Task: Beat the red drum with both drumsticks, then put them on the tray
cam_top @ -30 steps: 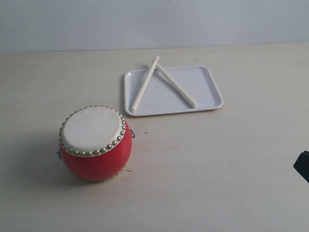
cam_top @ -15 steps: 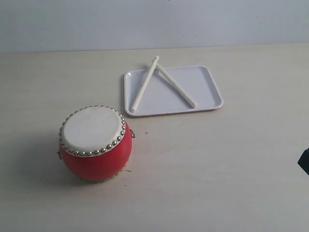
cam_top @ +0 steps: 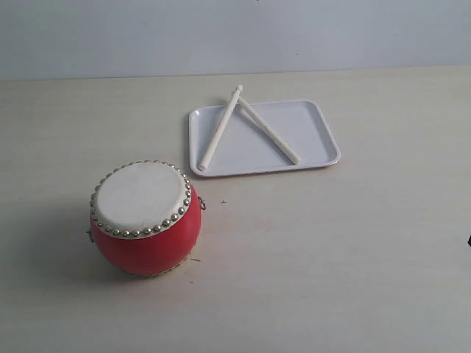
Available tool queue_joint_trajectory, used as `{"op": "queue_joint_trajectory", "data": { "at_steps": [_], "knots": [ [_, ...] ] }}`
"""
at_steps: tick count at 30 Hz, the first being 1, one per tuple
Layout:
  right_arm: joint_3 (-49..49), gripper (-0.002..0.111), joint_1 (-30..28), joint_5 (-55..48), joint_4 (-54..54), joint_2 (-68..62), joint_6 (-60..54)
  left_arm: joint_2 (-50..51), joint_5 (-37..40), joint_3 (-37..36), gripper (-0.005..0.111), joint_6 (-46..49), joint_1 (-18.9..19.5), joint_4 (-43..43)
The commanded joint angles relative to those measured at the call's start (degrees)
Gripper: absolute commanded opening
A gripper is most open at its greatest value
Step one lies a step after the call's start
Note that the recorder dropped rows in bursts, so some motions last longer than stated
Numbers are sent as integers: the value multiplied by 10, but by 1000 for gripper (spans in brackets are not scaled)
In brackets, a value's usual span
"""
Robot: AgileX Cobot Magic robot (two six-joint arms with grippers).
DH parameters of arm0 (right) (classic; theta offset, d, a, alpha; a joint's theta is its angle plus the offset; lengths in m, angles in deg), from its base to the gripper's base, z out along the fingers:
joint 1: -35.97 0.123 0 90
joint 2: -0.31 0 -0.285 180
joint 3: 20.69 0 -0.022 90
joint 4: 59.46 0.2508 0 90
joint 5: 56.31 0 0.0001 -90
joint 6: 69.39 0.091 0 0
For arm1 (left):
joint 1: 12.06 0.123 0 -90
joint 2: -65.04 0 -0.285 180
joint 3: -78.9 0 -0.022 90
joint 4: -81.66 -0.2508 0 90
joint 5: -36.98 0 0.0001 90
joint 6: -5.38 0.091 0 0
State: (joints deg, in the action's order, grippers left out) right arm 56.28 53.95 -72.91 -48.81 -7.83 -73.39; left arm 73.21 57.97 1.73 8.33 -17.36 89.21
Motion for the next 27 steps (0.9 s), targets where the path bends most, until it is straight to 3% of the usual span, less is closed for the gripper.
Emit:
{"op": "queue_joint_trajectory", "data": {
  "at_steps": [1,9,27],
  "knots": [
    [2,0,0,9,11,3,-36,-4,-5,0,0,-1,1,1],
    [2,0,0,11,-37,3,33,-4,-5,0,0,-2,1,1],
    [2,0,0,4,-30,3,40,-4,-5,0,0,-2,1,1]
  ]
}}
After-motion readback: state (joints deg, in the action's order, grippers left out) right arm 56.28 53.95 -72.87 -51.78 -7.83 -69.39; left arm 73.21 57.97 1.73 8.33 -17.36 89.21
